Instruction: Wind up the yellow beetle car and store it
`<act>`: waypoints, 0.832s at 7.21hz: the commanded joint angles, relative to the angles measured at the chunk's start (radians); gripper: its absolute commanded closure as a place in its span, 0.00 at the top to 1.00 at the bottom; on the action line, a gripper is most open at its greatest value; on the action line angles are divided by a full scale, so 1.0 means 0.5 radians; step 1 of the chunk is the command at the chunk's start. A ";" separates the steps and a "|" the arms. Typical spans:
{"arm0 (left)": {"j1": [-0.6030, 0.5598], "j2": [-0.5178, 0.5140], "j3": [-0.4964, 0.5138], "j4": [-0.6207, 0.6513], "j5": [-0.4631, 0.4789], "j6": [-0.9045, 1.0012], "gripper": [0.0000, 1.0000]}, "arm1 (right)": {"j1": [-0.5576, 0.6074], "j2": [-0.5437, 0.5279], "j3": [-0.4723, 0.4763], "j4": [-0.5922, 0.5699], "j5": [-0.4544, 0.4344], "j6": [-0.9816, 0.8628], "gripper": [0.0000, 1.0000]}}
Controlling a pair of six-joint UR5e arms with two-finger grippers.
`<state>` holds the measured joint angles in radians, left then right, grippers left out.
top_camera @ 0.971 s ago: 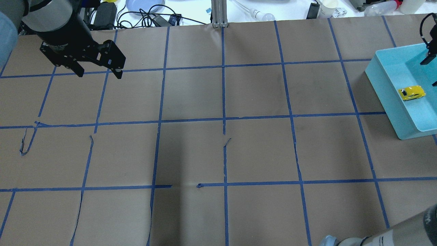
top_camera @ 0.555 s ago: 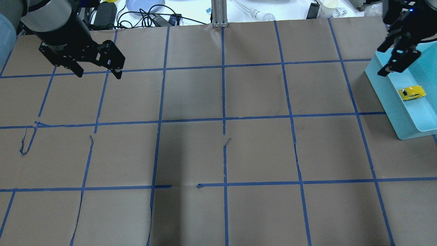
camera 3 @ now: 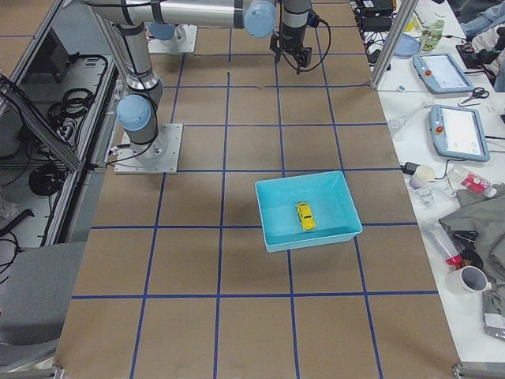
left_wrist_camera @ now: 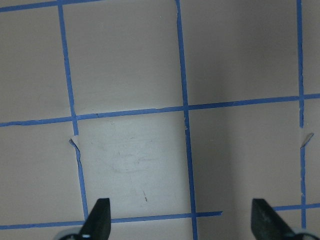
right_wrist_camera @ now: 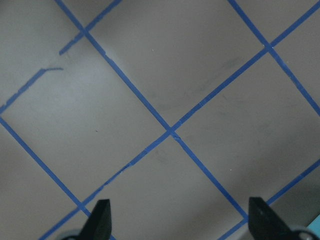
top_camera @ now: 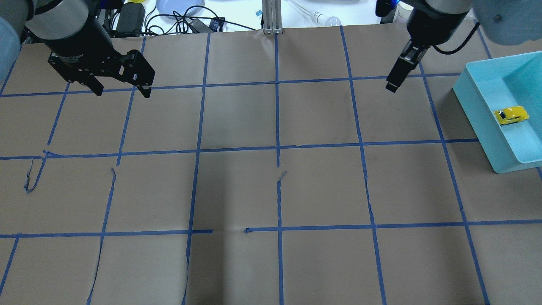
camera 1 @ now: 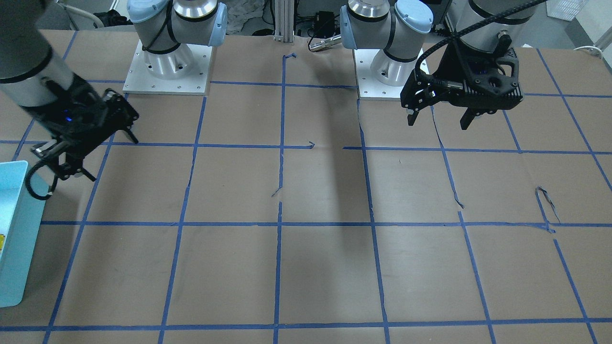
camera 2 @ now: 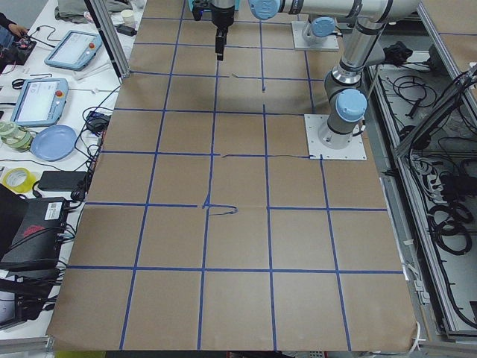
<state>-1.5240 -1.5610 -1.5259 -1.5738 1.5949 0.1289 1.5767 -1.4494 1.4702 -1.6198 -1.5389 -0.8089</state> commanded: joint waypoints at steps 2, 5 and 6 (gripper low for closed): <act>0.002 -0.001 0.002 0.009 0.001 0.000 1.00 | 0.157 -0.019 -0.026 -0.074 -0.002 0.800 0.93; -0.002 -0.023 -0.004 0.012 -0.005 0.000 1.00 | 0.129 -0.056 0.020 -0.135 -0.002 1.346 0.94; 0.001 -0.038 -0.001 0.015 -0.008 0.003 1.00 | 0.090 -0.059 0.020 -0.132 -0.002 1.372 0.94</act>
